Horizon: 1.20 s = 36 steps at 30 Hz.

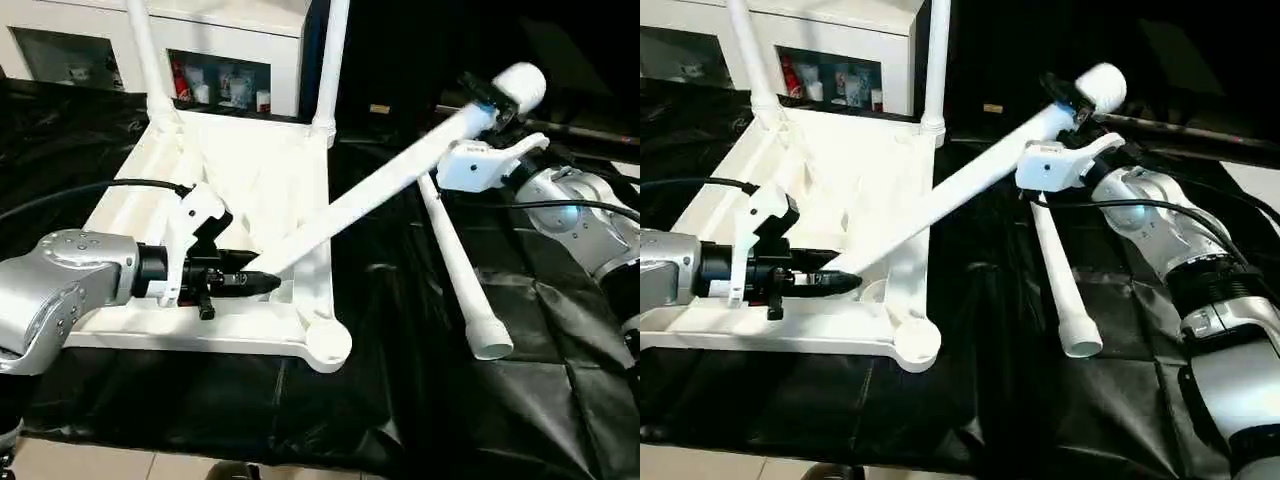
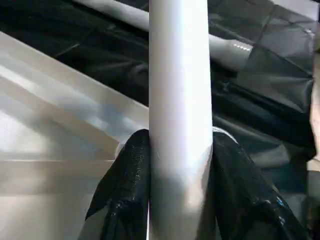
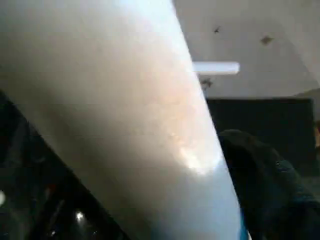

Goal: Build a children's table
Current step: Pick table leg

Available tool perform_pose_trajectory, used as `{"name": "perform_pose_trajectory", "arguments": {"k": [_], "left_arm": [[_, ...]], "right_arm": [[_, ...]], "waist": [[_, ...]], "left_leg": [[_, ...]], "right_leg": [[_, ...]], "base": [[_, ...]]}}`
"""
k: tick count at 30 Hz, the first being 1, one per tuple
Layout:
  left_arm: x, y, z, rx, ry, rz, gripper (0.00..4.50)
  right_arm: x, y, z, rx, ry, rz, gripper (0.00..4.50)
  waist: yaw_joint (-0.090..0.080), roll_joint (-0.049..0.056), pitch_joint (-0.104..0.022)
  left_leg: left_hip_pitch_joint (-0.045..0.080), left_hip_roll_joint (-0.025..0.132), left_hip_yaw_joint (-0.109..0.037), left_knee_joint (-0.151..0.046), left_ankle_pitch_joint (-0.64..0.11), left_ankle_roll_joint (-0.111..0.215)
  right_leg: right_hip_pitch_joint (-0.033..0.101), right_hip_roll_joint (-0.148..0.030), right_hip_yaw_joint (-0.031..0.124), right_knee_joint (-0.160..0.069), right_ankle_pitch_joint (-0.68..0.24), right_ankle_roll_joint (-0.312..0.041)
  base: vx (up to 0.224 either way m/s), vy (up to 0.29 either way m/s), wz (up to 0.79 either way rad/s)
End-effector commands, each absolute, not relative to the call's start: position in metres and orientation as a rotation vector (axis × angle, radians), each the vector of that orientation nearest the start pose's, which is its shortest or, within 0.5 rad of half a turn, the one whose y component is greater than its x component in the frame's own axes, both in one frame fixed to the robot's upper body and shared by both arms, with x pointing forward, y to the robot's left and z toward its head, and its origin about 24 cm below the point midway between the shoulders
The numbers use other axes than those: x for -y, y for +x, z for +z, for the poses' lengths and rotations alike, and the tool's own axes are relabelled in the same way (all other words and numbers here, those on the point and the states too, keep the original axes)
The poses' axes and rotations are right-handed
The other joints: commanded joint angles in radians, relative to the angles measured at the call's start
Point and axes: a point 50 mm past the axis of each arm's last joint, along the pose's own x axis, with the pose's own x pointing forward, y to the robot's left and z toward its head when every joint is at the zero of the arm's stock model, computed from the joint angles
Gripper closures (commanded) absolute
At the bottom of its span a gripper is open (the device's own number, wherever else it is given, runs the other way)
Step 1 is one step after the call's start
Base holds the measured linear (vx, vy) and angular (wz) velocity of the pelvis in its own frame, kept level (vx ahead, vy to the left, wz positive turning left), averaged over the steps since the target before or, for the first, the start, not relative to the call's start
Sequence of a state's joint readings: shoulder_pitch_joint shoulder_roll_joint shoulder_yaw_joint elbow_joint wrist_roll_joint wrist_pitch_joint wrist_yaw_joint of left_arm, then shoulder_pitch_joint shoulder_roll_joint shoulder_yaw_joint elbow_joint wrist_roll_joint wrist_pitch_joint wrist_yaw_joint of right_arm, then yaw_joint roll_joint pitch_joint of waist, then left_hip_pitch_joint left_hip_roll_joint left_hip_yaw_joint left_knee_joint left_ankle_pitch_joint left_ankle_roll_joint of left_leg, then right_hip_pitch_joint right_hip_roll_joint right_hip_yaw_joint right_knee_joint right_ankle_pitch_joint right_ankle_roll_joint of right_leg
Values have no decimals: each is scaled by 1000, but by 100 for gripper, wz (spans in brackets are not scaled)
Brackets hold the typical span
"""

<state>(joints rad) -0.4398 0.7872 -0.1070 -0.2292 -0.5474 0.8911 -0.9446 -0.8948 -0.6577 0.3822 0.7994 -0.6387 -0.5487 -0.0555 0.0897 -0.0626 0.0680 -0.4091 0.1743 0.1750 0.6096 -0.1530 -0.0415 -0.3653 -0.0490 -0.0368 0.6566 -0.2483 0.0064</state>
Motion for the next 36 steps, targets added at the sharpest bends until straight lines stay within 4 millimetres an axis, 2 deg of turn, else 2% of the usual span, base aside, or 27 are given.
{"name": "perform_pose_trajectory", "arguments": {"k": [1,2,6,11,14,15,16,20,21,22,23,24,25,26,28,29,30,31,32,33,34,36], "left_arm": [[-183,274,161,-429,208,-1071,309],[-184,275,162,-427,213,-1068,309],[-187,276,163,-424,217,-1061,309],[-189,279,166,-406,219,-1045,309],[-193,283,170,-385,228,-1018,309],[-196,286,173,-362,221,-993,309],[-200,290,178,-334,209,-958,253],[-210,297,192,-238,137,-888,232],[-218,301,204,-139,40,-848,217],[-218,301,204,-139,40,-848,202],[-227,305,215,-34,-49,-798,191],[-227,305,215,-34,-49,-798,191],[-236,307,219,13,-102,-761,191],[-245,309,222,56,-143,-722,191],[-261,312,227,134,-228,-623,191],[-267,313,228,162,-266,-579,191],[-267,313,228,162,-266,-579,191],[-271,313,228,177,-286,-545,191],[-271,314,221,163,-279,-511,191],[-265,314,213,126,-241,-510,191],[-261,314,209,105,-221,-520,191],[-256,314,205,84,-201,-533,191]], "right_arm": [[198,377,174,472,-1403,329,156],[198,377,173,466,-1400,332,156],[201,377,170,439,-1378,337,187],[203,377,166,408,-1336,352,195],[206,377,161,361,-1271,350,201],[208,378,158,337,-1246,351,201],[209,378,156,319,-1218,350,203],[211,379,149,262,-1139,352,209],[211,379,144,225,-1087,358,214],[211,379,144,225,-1087,358,217],[211,380,140,185,-1011,355,221],[211,380,140,185,-1011,355,225],[211,381,138,162,-962,354,225],[210,382,135,139,-909,350,244],[209,385,132,94,-764,331,252],[207,386,131,74,-688,328,257],[207,386,131,74,-688,328,257],[204,387,128,43,-603,335,260],[194,387,126,15,-462,381,261],[183,386,126,-5,-295,438,261],[177,386,127,-12,-207,468,261],[172,385,128,-18,-119,500,262]], "waist": [[-2,12,-72],[-2,15,-72],[-2,12,-72],[-3,16,-71],[-3,14,-72],[-2,10,-72],[-2,10,-71],[-3,11,-71],[-4,10,-70],[-5,10,-71],[-3,11,-73],[-5,9,-72],[-2,9,-76],[-3,11,-73],[-3,12,-74],[-3,14,-75],[-1,14,-75],[-1,16,-76],[1,12,-76],[2,13,-75],[1,11,-74],[7,17,-78]], "left_leg": [[37,44,-11,-59,-178,-63],[39,44,-11,-59,-179,-64],[38,43,-11,-59,-185,-64],[40,44,-11,-59,-207,-67],[40,44,-11,-59,-212,-61],[39,45,-11,-59,-209,-62],[39,44,-11,-59,-214,-60],[40,45,-13,-60,-234,-62],[38,45,-13,-60,-236,-61],[39,43,-11,-59,-233,-60],[38,45,-12,-59,-230,-61],[36,43,-12,-59,-229,-56],[37,44,-14,-59,-217,-53],[38,41,-12,-59,-227,-46],[40,43,-14,-60,-239,-45],[42,48,-17,-63,-250,-46],[42,50,-18,-65,-247,-46],[42,51,-18,-65,-240,-45],[44,52,-17,-65,-237,-37],[41,55,-18,-68,-232,-19],[43,57,-20,-70,-234,-8],[47,61,-20,-71,-220,-14]], "right_leg": [[27,-70,44,-66,18,-174],[25,-69,44,-65,24,-176],[27,-69,44,-65,26,-181],[25,-70,45,-67,4,-184],[25,-71,45,-68,0,-189],[26,-71,45,-68,0,-190],[26,-71,45,-69,-11,-191],[24,-74,44,-71,-43,-193],[25,-75,45,-69,-43,-199],[25,-74,46,-70,-34,-205],[25,-72,44,-67,-15,-212],[26,-71,45,-67,-3,-215],[29,-74,43,-65,13,-212],[26,-72,44,-68,4,-212],[26,-73,44,-69,-6,-215],[25,-75,43,-67,-7,-219],[25,-77,42,-67,-4,-221],[24,-77,41,-64,11,-227],[24,-80,43,-66,15,-229],[28,-85,45,-67,27,-228],[28,-84,44,-67,22,-225],[21,-87,40,-66,17,-232]], "base": [[0,0,0],[0,0,0],[0,0,0],[0,0,0],[0,0,0],[0,0,0],[0,0,0],[0,0,0],[0,0,0],[0,0,0],[0,0,0],[0,0,0],[0,0,0],[0,0,0],[0,0,0],[0,0,0],[0,0,0],[0,0,0],[0,0,0],[0,0,0],[0,0,0],[0,0,0]]}}
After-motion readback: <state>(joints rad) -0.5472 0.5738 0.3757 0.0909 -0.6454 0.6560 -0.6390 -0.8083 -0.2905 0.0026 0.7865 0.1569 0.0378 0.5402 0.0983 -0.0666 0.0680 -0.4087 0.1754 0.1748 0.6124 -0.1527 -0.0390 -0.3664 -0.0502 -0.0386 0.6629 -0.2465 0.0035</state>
